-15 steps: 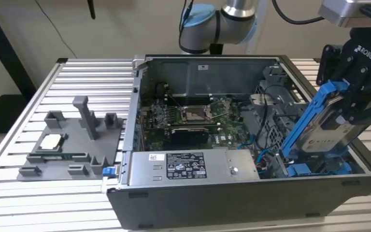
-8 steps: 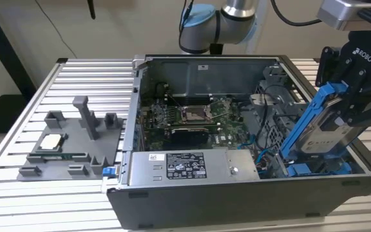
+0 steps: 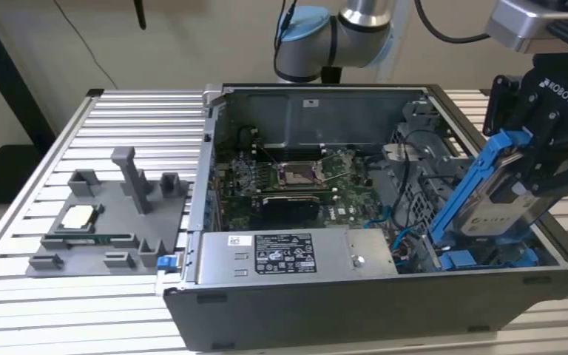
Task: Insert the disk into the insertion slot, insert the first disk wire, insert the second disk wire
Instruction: 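Insert the disk into the insertion slot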
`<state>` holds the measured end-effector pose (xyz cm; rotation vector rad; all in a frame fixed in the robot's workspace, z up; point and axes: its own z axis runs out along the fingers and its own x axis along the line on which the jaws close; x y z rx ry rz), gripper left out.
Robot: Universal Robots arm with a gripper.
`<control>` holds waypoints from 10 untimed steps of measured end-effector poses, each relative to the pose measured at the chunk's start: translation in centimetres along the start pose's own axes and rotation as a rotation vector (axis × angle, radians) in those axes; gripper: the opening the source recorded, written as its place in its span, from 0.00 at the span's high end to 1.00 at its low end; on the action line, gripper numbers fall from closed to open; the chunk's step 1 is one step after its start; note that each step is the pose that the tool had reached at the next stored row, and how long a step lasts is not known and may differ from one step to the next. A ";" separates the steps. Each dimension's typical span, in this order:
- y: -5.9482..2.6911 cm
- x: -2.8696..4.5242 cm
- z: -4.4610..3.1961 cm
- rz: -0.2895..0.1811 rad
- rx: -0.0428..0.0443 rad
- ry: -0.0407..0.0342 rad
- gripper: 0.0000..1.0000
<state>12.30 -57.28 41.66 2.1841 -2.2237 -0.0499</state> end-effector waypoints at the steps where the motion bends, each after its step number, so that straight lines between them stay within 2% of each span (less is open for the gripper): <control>1: 0.00 0.04 0.05 0.000 0.0000 0.0000 0.67; 6: -0.03 0.25 0.35 0.000 -0.0001 -0.0008 0.67; 10: -0.06 0.33 0.88 0.000 -0.0007 -0.0009 0.67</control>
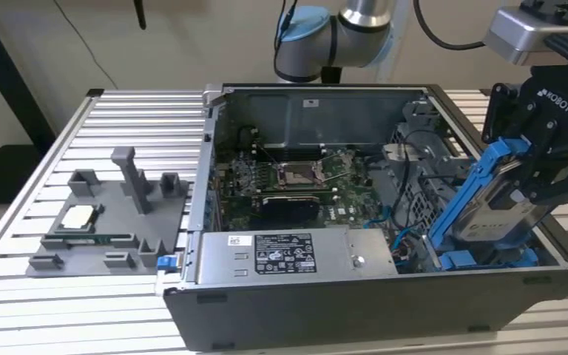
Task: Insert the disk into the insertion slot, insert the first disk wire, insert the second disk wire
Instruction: 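Insert the disk into the insertion slot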
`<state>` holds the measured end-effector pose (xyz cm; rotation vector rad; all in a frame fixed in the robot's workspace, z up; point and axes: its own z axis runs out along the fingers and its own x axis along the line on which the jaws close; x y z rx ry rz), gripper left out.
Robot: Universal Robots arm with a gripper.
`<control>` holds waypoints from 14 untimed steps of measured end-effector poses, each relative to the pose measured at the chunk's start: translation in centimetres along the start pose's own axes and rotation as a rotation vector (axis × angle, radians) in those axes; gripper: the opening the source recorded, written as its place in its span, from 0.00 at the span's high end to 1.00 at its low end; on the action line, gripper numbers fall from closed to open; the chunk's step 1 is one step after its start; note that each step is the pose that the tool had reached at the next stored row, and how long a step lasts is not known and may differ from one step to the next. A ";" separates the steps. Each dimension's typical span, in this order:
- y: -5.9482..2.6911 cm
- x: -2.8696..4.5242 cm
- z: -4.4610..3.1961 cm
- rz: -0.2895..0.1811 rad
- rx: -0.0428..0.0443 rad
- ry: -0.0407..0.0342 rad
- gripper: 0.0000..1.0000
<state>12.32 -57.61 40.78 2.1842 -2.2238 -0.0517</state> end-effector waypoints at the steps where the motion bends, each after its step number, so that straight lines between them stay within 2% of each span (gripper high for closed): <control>1: -0.01 0.00 0.16 0.000 -0.0003 0.0000 0.67; 14: -0.10 0.03 2.46 0.000 -0.0016 -0.0003 0.67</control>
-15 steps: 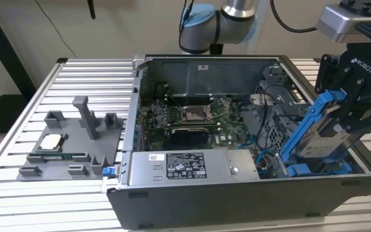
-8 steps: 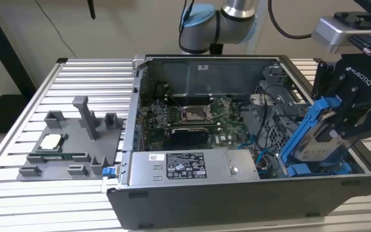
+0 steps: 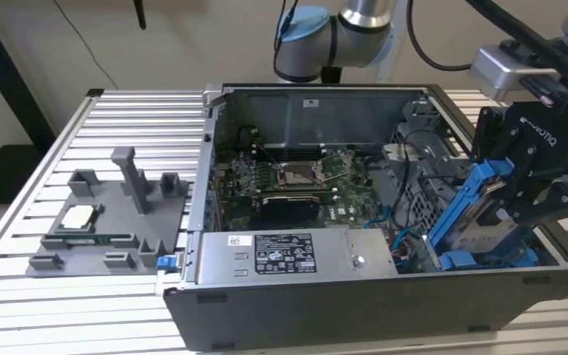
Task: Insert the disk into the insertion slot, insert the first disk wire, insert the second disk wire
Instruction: 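Insert the disk into the insertion slot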
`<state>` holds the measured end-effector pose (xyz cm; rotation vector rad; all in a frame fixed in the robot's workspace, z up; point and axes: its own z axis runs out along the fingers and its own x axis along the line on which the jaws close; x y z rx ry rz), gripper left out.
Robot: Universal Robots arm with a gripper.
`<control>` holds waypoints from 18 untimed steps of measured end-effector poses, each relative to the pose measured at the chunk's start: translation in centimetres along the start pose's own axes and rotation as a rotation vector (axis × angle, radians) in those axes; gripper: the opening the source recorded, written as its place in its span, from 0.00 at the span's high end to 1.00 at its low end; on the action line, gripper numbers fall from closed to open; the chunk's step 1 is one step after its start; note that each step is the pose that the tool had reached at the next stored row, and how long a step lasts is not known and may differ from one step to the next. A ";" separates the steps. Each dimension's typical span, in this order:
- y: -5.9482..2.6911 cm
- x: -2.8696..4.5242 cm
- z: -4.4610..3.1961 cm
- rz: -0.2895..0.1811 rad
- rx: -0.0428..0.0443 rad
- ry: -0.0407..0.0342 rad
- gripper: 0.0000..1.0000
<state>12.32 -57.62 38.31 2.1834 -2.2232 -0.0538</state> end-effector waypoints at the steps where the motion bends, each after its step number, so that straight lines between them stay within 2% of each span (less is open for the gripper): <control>1: -0.01 0.00 0.18 0.000 0.0000 0.0000 0.67; 4: -0.03 0.00 0.69 0.000 0.0000 -0.0001 0.67; 9: -0.05 -0.03 1.02 0.000 0.0000 0.0000 0.67; 18: -0.05 -0.03 1.03 0.000 -0.0001 0.0000 0.67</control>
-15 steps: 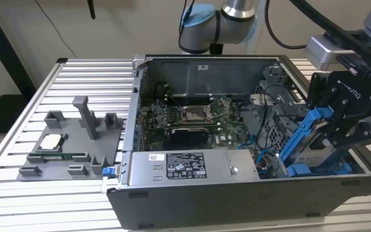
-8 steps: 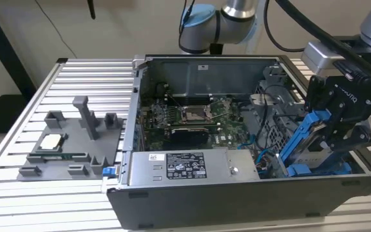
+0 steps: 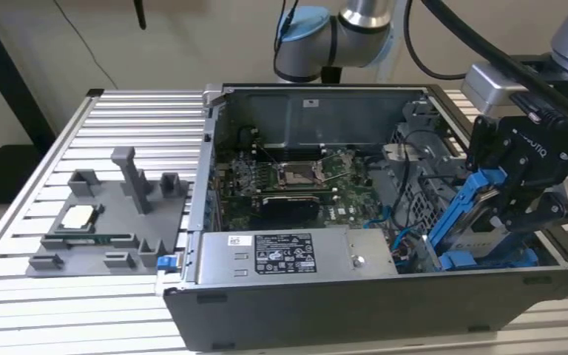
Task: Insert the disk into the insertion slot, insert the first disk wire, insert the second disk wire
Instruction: 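Insert the disk into the insertion slot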
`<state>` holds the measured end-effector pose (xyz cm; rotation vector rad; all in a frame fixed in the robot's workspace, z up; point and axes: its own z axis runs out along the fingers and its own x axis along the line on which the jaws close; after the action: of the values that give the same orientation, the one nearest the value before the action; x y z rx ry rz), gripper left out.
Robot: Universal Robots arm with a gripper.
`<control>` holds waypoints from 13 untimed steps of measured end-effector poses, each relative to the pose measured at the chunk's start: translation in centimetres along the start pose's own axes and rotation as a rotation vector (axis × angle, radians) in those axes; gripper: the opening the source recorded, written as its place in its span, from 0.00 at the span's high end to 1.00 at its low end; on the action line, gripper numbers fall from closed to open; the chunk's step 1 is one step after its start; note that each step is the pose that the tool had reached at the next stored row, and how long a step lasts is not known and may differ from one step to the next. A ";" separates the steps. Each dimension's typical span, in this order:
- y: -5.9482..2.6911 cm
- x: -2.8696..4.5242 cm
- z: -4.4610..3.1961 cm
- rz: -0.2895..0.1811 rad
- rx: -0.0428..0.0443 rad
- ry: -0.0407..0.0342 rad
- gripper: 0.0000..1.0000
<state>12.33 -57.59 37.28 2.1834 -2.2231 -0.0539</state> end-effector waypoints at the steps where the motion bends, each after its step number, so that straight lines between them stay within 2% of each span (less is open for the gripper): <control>1: 0.00 0.00 0.00 0.000 -0.0002 -0.0001 0.67; 2: 0.01 0.00 0.00 0.000 -0.0002 0.0001 0.66; 3: 0.00 0.00 0.00 0.000 0.0000 -0.0002 0.60; 5: 0.00 0.00 0.00 0.000 -0.0001 -0.0001 0.60; 6: 0.01 0.00 -0.04 0.000 -0.0001 -0.0001 0.53; 13: 0.04 -0.01 -0.86 0.000 -0.0004 -0.0001 0.53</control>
<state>12.32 -57.59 38.14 2.1828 -2.2234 -0.0545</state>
